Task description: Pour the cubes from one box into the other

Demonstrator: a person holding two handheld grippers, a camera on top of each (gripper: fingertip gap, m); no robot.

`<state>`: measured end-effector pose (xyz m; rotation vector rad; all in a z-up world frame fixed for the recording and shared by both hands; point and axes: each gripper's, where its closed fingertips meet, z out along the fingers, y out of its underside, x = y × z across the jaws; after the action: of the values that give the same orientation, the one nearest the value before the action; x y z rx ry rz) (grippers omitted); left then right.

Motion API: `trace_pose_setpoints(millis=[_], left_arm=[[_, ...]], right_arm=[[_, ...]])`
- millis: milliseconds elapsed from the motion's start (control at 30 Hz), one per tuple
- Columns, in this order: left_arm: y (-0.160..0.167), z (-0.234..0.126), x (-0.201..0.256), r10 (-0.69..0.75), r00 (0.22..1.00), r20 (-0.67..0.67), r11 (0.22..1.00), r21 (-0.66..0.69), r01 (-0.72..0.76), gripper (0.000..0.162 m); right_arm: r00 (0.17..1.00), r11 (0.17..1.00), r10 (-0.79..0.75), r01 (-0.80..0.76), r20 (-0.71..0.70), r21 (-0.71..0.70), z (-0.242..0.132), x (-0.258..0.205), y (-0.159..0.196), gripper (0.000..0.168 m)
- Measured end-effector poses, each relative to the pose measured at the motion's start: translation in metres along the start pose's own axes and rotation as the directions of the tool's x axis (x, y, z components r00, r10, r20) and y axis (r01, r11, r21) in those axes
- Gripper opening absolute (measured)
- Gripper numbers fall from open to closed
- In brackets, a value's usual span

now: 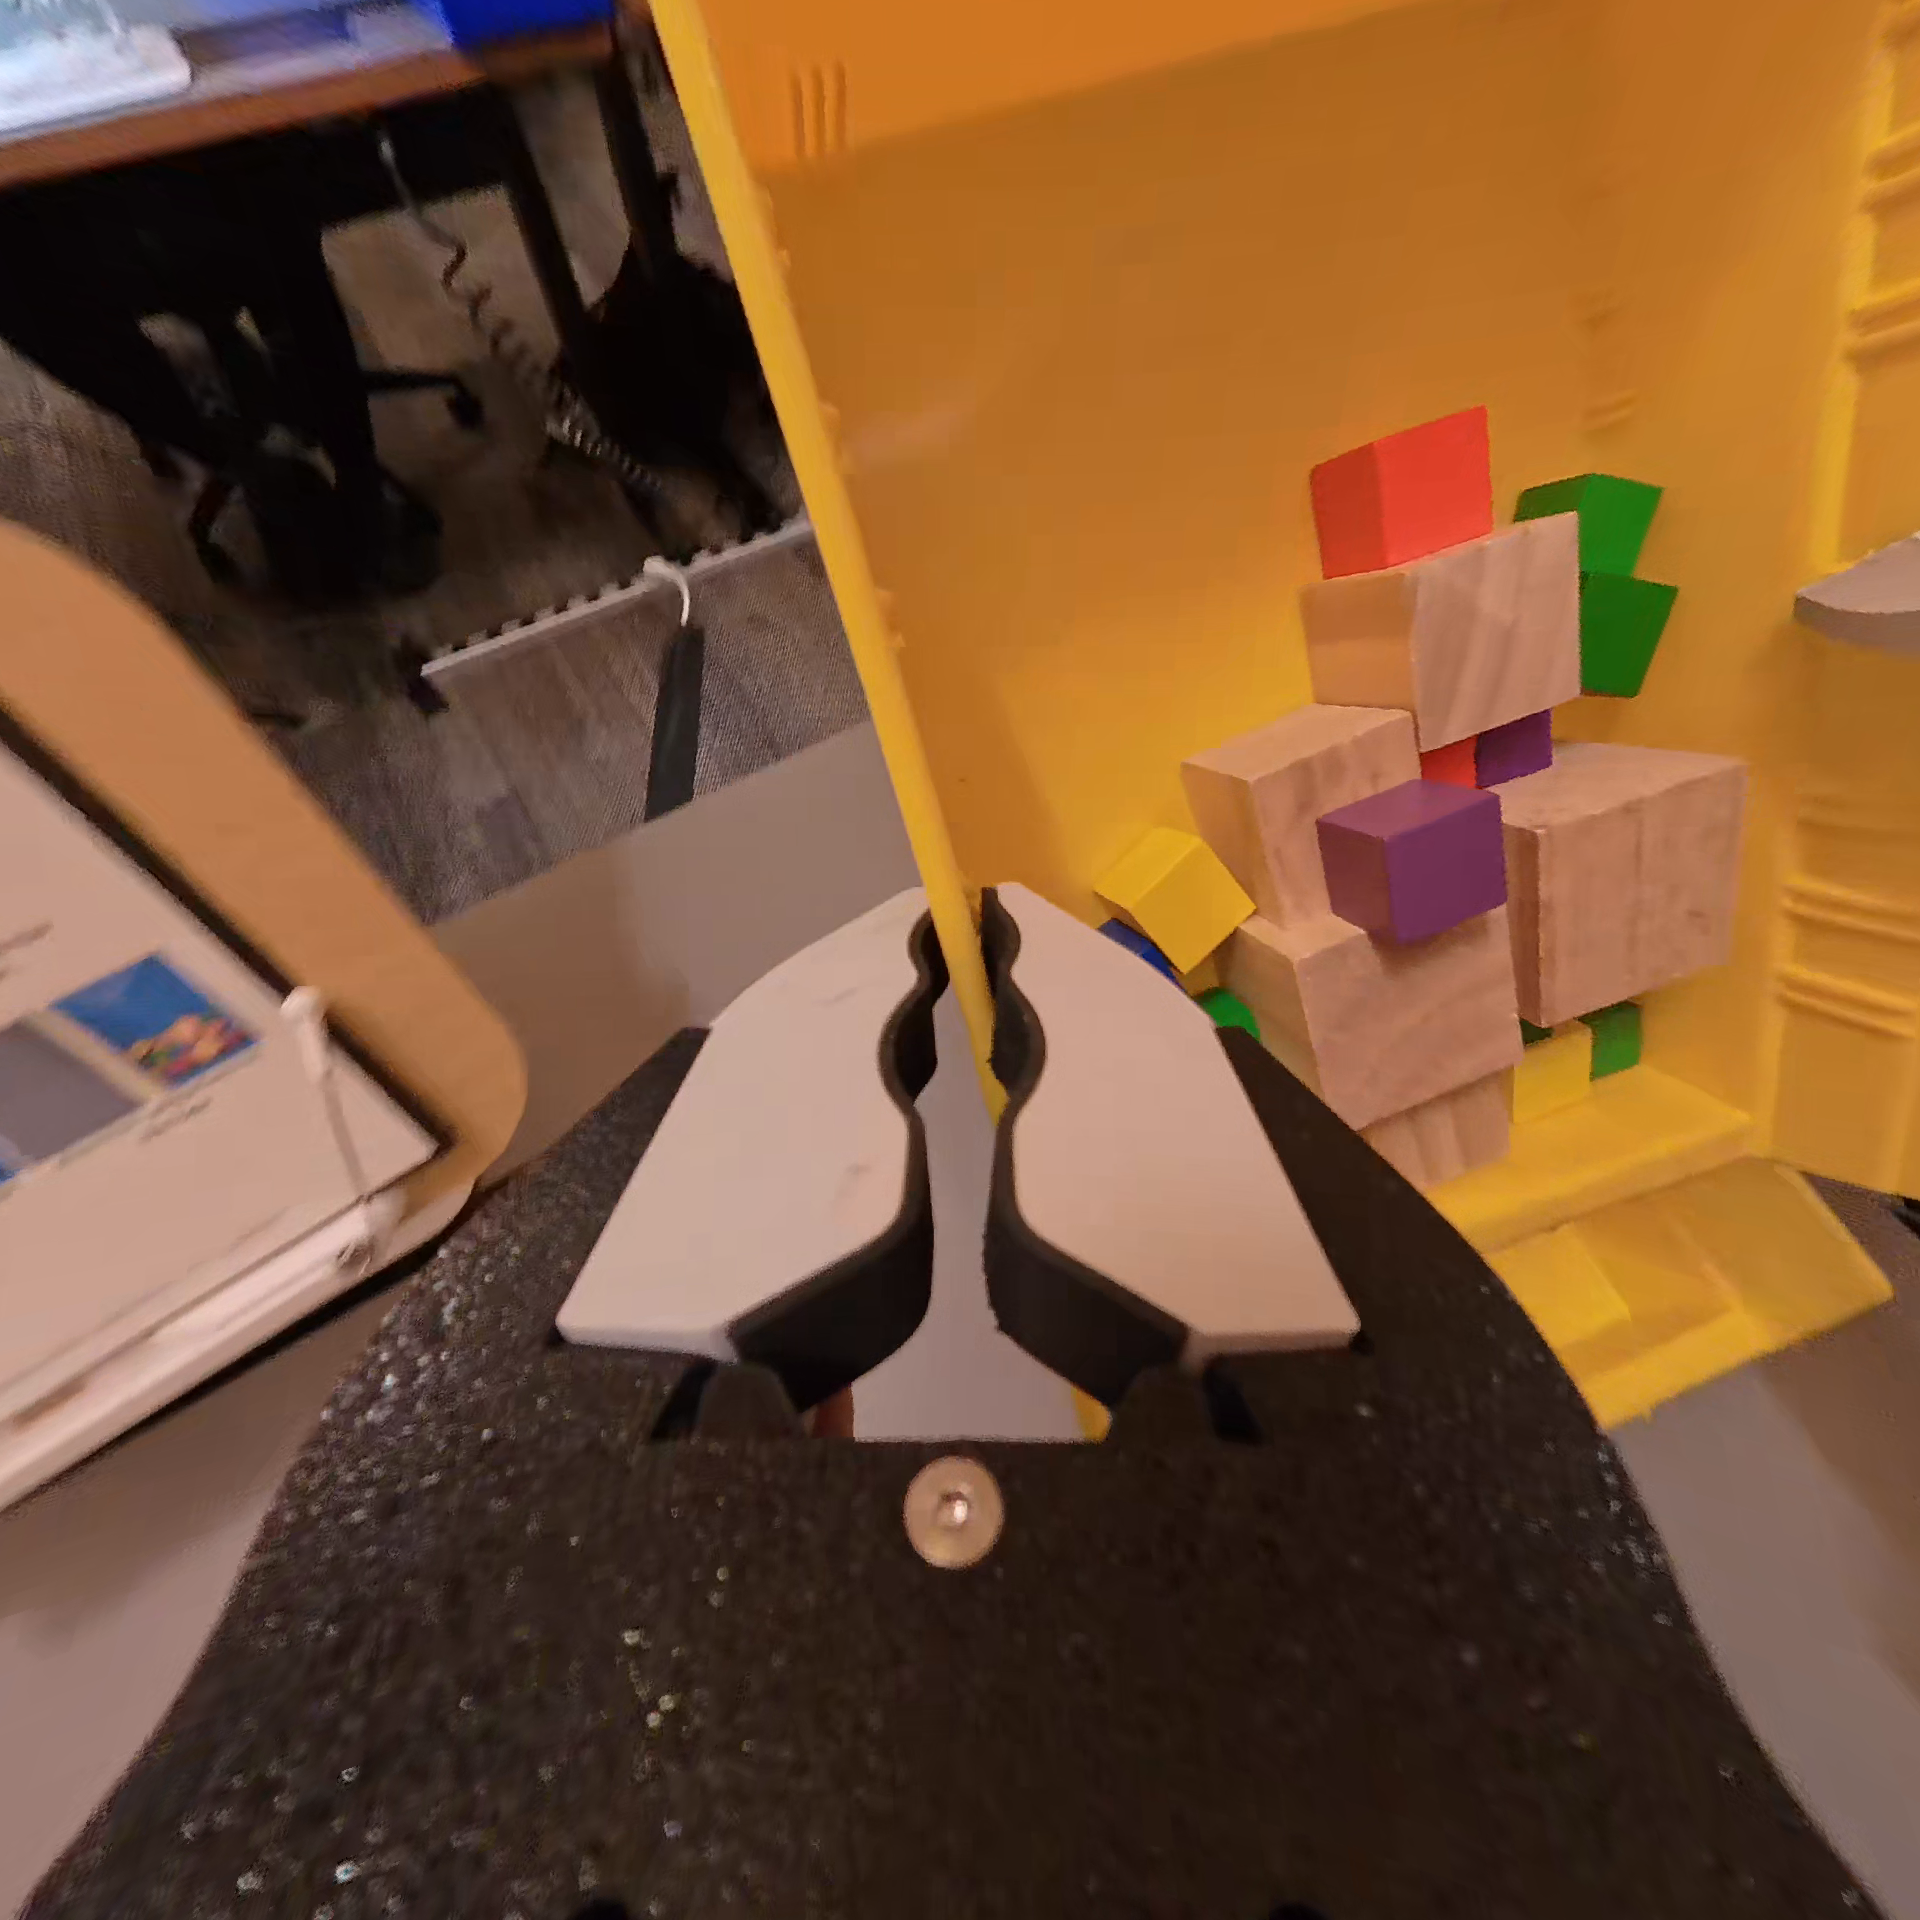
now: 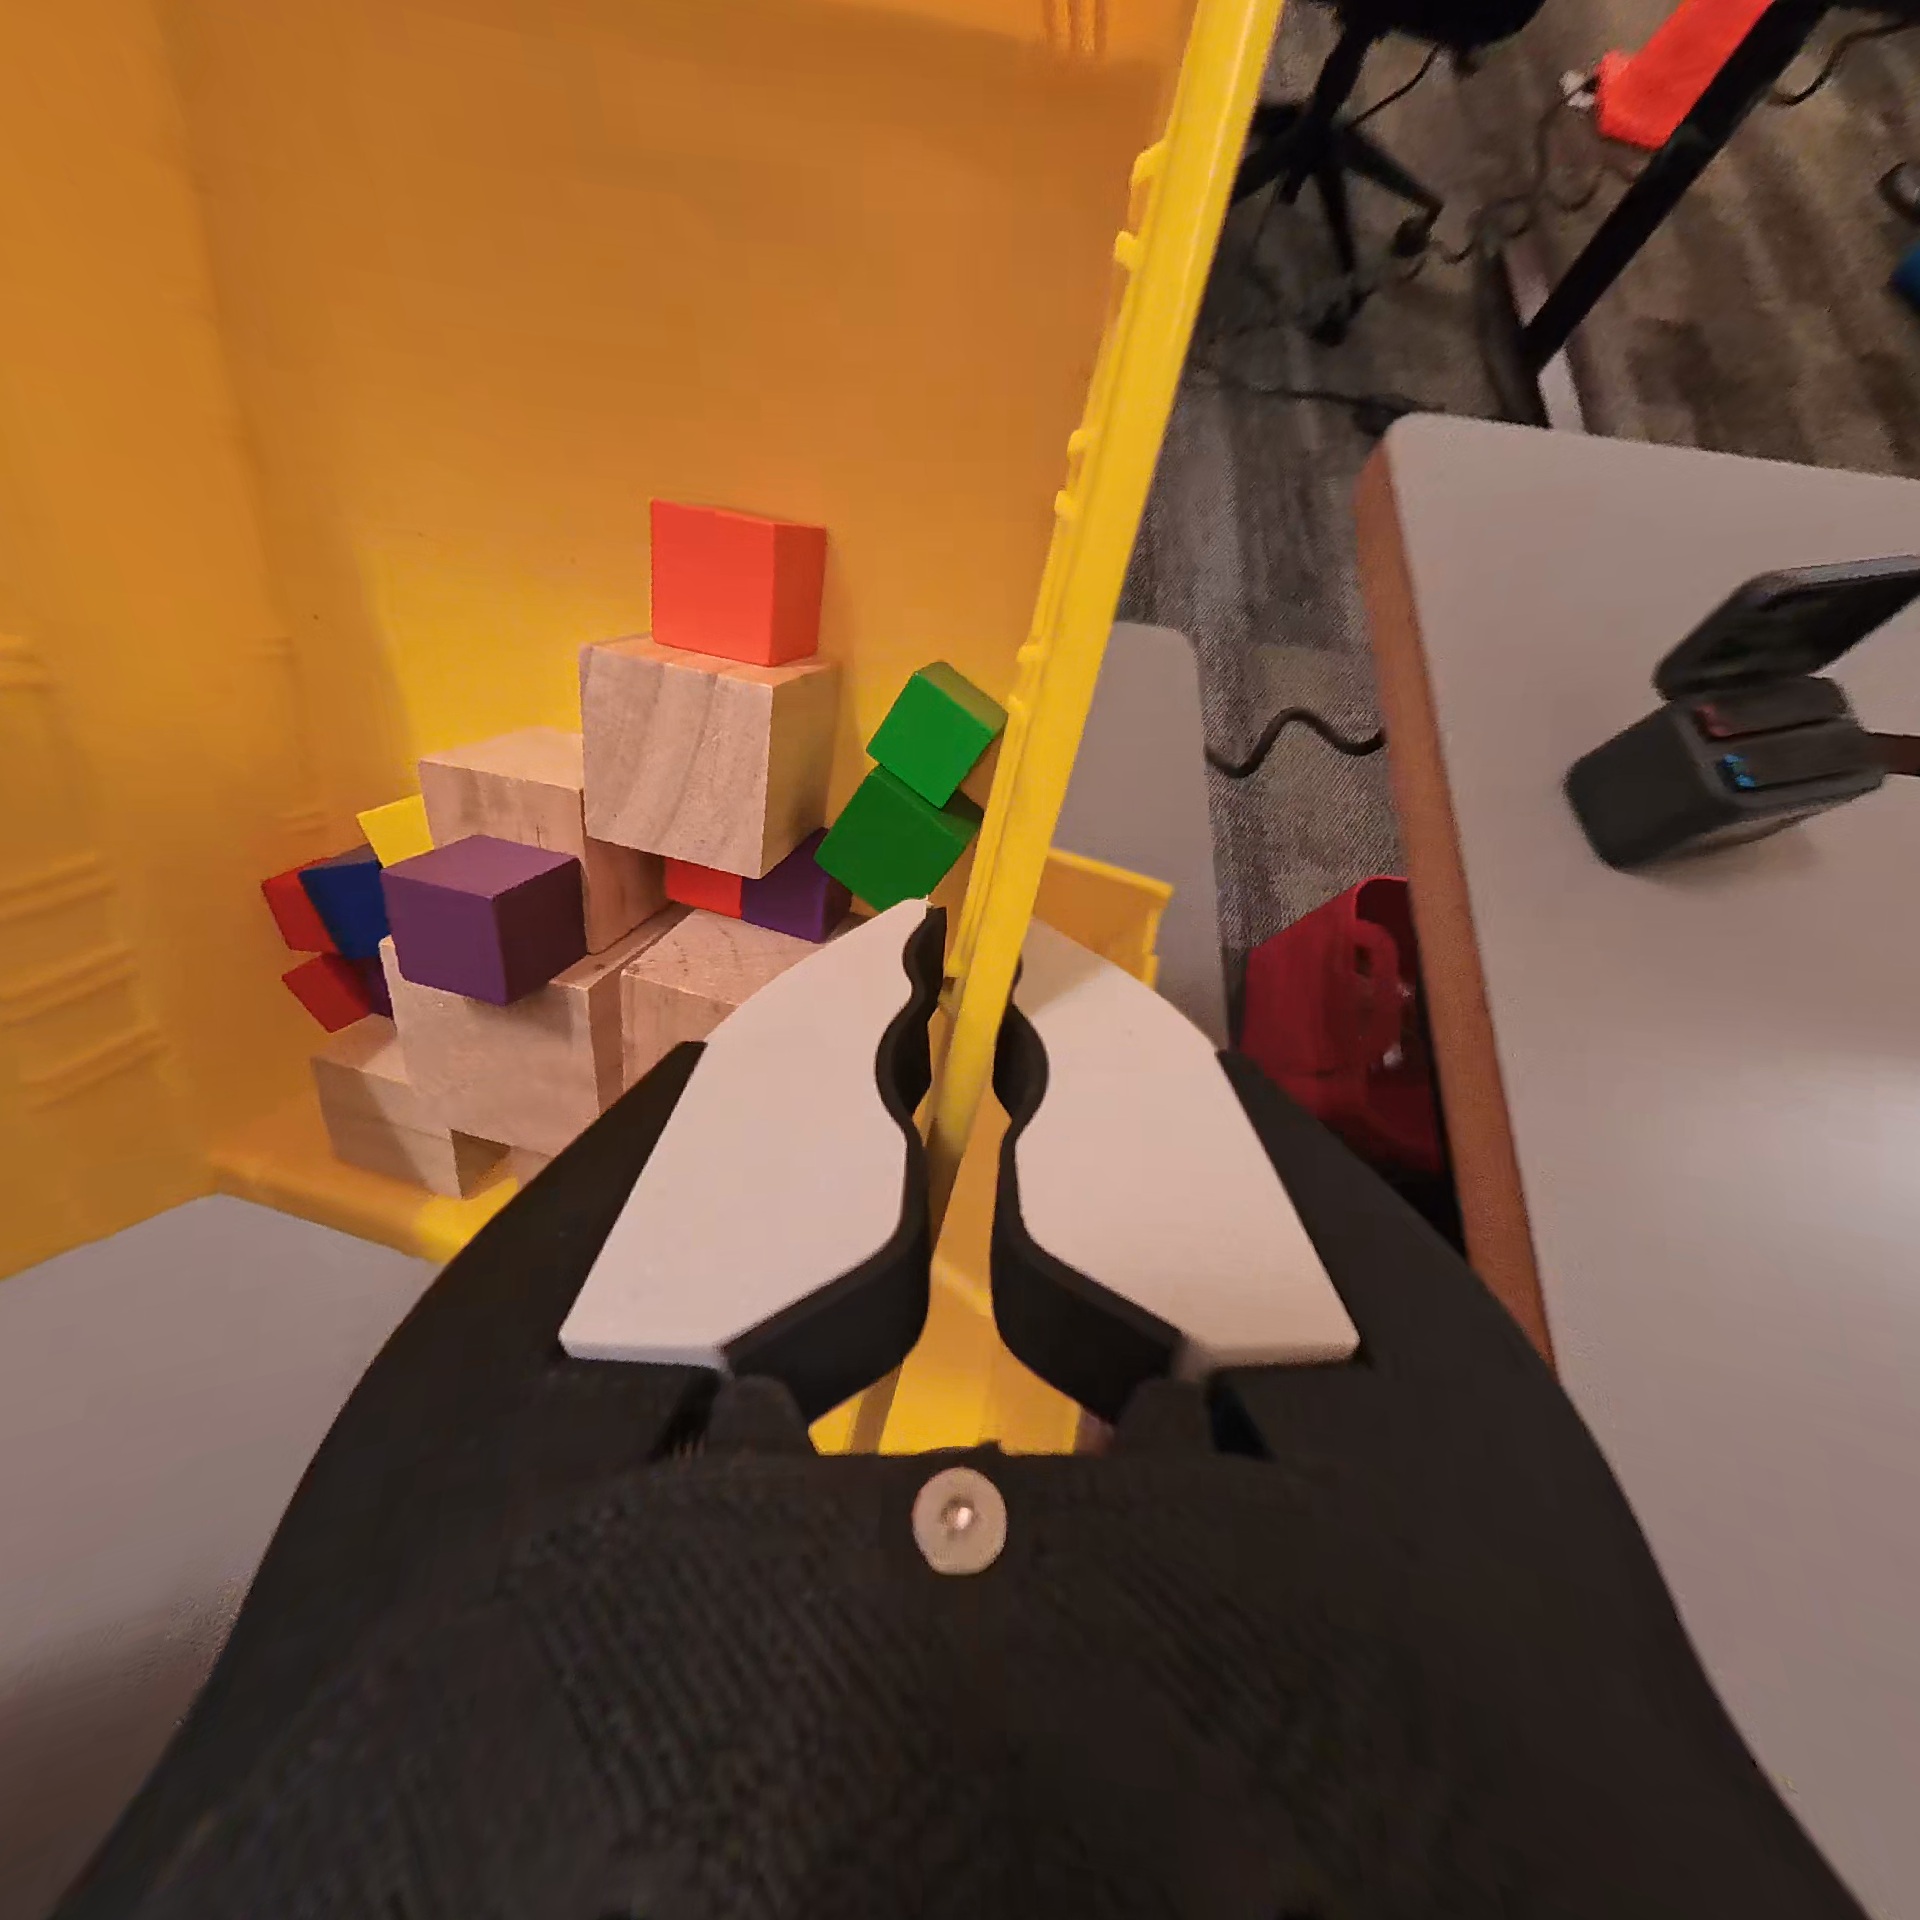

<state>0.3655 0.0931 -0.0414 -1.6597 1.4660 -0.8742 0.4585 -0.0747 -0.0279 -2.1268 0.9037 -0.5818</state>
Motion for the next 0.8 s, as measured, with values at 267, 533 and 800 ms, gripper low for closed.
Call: trace_pose_setpoints(millis=[267, 533, 800], left_arm=[[-0.014, 0.057, 0.044, -0.066, 0.992, -0.111, 0.968, 0.234, 0.091, 0.005], [0.0, 0.083, 0.055, -0.108, 0.986, -0.128, 0.932, 0.332, 0.145, 0.005], [-0.018, 0.073, 0.059, -0.066, 0.994, -0.085, 0.886, 0.454, 0.097, 0.004]], right_arm=[[0.993, 0.959, 0.109, -0.096, -0.035, 0.266, 0.017, 0.062, -0.004, 0.008], [0.992, 0.916, 0.125, -0.105, -0.027, 0.387, 0.032, 0.075, 0.008, 0.009], [0.956, 0.822, 0.275, -0.288, 0.101, 0.492, 0.036, 0.08, 0.016, 0.009]])
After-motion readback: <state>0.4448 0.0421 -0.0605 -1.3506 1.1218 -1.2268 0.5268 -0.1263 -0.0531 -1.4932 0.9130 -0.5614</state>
